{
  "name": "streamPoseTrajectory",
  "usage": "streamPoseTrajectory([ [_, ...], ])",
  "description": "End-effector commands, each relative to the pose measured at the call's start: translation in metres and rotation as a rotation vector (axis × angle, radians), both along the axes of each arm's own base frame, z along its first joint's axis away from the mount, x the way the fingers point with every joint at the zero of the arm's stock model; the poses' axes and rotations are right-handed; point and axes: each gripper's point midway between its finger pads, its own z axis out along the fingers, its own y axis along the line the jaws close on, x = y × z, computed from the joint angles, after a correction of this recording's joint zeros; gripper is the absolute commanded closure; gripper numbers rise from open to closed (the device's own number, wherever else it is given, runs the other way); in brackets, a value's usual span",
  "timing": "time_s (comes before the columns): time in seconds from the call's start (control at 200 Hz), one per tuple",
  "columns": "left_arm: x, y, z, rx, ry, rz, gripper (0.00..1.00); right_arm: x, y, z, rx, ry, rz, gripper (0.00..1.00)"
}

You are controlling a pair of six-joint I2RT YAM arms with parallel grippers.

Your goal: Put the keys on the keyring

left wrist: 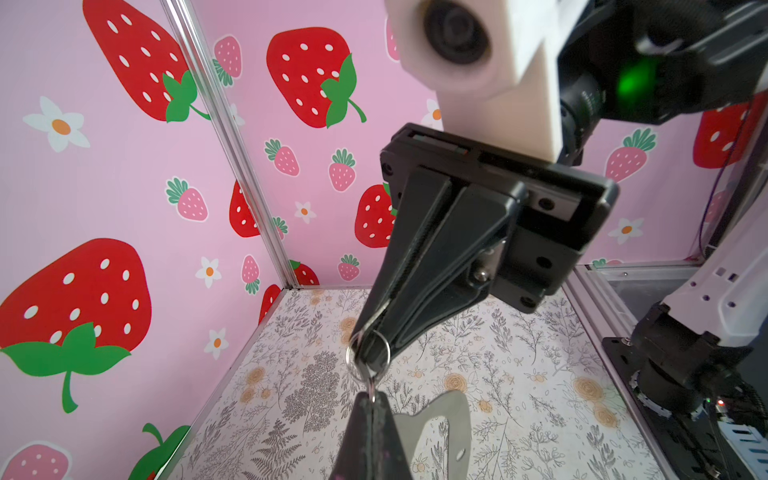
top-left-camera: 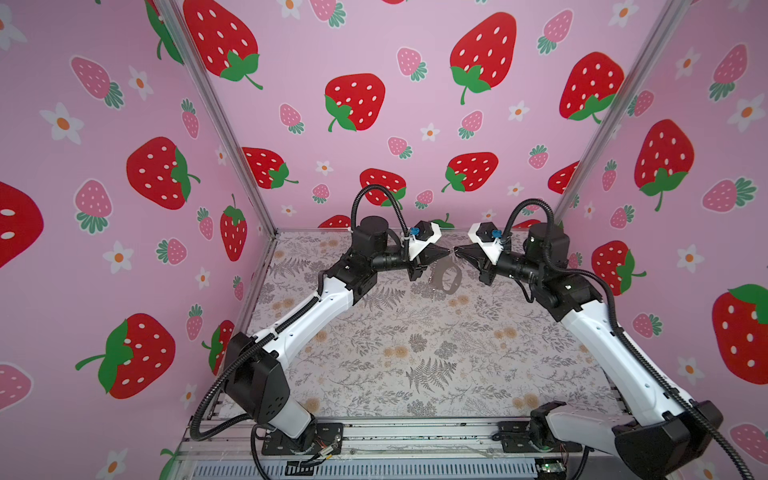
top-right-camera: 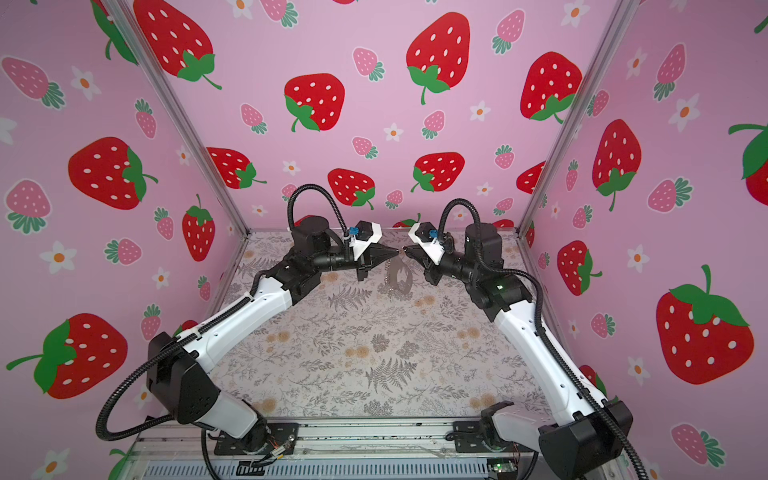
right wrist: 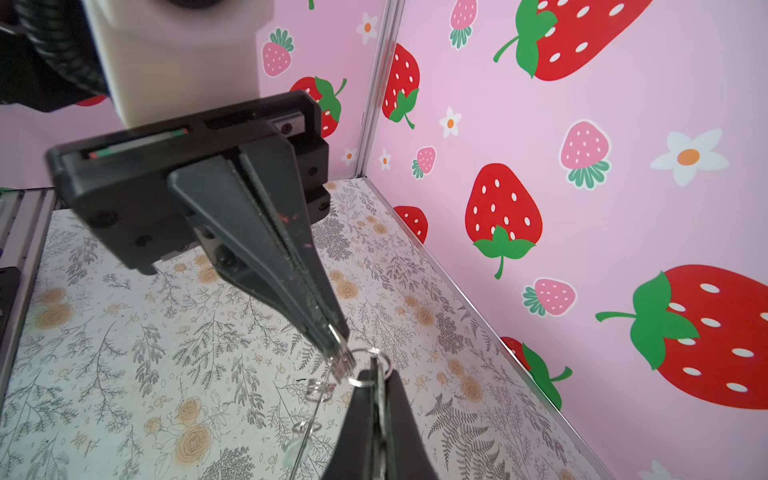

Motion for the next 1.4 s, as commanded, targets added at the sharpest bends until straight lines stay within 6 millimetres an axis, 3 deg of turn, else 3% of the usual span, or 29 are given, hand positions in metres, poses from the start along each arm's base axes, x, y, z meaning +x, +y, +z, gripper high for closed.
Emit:
streamPoseTrajectory([
  [0.0, 0.02, 0.006, -0.018, 0.015, 0.023, 0.049, 1.0, 0.013, -0.002, -0.025, -0.158, 0.033, -0.06, 1.0],
  [0.055, 0.028, 0.01, -0.027, 0.004, 0.056, 0.069, 0.95, 0.018, 0.002, -0.04, -0.221, 0.065, -0.075, 1.0],
  [0.185, 0.043, 0.021, -0.044, -0.035, 0.104, 0.123, 0.71, 0.027, 0.007, -0.067, -0.32, 0.111, -0.109, 1.0],
  [0.27, 0.051, 0.031, -0.056, -0.038, 0.13, 0.178, 0.64, 0.03, 0.011, -0.079, -0.365, 0.132, -0.116, 1.0],
  [0.595, 0.072, 0.116, -0.079, -0.121, 0.164, 0.495, 0.59, 0.033, 0.056, -0.114, -0.559, 0.137, -0.061, 1.0],
  [0.805, 0.076, 0.171, -0.072, -0.128, 0.1, 0.689, 0.58, 0.021, 0.107, -0.108, -0.609, 0.082, 0.041, 1.0],
  [0.91, 0.077, 0.204, -0.064, -0.121, 0.085, 0.796, 0.58, 0.012, 0.138, -0.094, -0.559, 0.048, 0.11, 1.0],
  [1.015, 0.076, 0.232, -0.058, -0.115, 0.078, 0.877, 0.58, 0.006, 0.167, -0.063, -0.428, 0.033, 0.192, 1.0],
  [1.07, 0.075, 0.243, -0.057, -0.105, 0.075, 0.904, 0.58, 0.0, 0.178, -0.06, -0.383, 0.045, 0.238, 1.0],
  [1.205, 0.072, 0.256, -0.061, -0.072, 0.077, 0.952, 0.58, -0.007, 0.184, -0.095, -0.418, 0.103, 0.275, 1.0],
  [1.396, 0.078, 0.251, -0.087, -0.049, 0.152, 0.931, 0.58, -0.005, 0.162, -0.16, -0.508, 0.192, 0.227, 1.0],
])
